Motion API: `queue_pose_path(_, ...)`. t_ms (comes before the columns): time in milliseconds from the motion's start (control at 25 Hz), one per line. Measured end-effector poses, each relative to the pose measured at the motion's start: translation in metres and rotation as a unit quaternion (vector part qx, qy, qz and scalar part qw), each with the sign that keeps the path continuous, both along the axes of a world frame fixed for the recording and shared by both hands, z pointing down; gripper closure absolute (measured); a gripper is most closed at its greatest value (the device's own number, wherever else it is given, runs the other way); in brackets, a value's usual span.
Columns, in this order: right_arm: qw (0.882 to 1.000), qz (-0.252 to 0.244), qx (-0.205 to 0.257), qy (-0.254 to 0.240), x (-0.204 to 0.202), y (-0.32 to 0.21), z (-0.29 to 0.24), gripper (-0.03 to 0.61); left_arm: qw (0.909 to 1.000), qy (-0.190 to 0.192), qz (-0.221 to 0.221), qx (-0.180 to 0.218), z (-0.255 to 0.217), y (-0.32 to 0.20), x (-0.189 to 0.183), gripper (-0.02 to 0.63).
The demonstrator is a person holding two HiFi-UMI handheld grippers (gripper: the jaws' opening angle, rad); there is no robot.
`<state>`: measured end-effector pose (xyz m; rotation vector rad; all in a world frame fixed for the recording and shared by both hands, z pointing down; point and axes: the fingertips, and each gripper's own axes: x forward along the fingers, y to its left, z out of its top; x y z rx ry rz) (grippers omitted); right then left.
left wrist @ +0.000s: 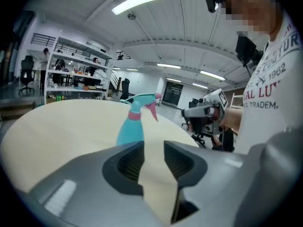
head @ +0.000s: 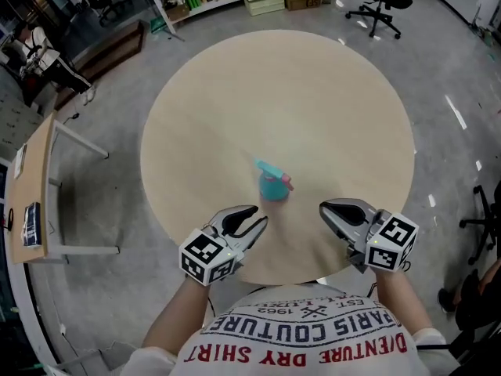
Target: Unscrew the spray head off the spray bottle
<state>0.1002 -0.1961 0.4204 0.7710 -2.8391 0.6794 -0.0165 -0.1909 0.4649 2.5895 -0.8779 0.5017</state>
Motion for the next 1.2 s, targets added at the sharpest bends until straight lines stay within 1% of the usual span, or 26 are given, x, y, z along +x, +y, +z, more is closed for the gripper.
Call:
queue_pose_path(40, 1.000, -0.002, -0.001, 0.004, 0.002, -0.008, 0.003, 0.577, 1.0000, 0.004, -0.002, -0.001, 0.005, -0.008, 0.000, 0.485)
queue_pose_path(120, 1.000, -0.005, 0.002, 0.012, -0.001, -0.018, 0.009, 0.577, 1.0000, 0.001, 0.001, 0.007, 0.016, -0.024, -0.002, 0.443)
queue_pose_path(200, 1.000, -0.003, 0.005, 0.014, -0.008, -0.025, 0.012, 0.577, 0.9997, -0.016, 0.011, 0.017, 0.029, -0.040, -0.005, 0.359)
queue_pose_path(280, 1.000, 0.002, 0.007, 0.014, -0.012, -0.031, 0.012, 0.577, 0.9992, -0.029, 0.020, 0.021, 0.040, -0.057, -0.005, 0.258)
queue_pose_path(400, 1.000, 0.018, 0.006, 0.018, -0.011, -0.031, 0.013, 0.575, 0.9980, -0.034, 0.050, 0.017, 0.055, -0.067, 0.006, 0.215)
queue_pose_path(480, 0.999, 0.028, 0.006, 0.018, -0.010, -0.031, 0.014, 0.575, 0.9958, -0.047, 0.074, 0.027, 0.063, -0.073, 0.014, 0.211)
queue_pose_path(560, 0.999, 0.031, 0.008, 0.020, -0.012, -0.033, 0.015, 0.514, 0.9934, -0.062, 0.088, 0.039, 0.068, -0.080, 0.020, 0.212)
queue_pose_path(680, 0.999, 0.029, 0.025, 0.032, -0.021, -0.032, 0.013, 0.455, 0.9920, -0.069, 0.098, 0.040, 0.075, -0.083, 0.026, 0.215)
queue_pose_path(760, 0.998, 0.028, 0.045, 0.042, -0.032, -0.033, 0.011, 0.402, 0.9905, -0.076, 0.106, 0.045, 0.078, -0.082, 0.026, 0.270)
queue_pose_path(960, 0.993, 0.040, 0.084, 0.069, -0.060, -0.052, 0.012, 0.305, 0.9887, -0.080, 0.115, 0.054, 0.076, -0.083, 0.027, 0.278)
queue_pose_path(1200, 0.986, 0.046, 0.126, 0.102, -0.091, -0.076, 0.026, 0.295, 0.9900, -0.086, 0.099, 0.051, 0.078, -0.084, 0.028, 0.279)
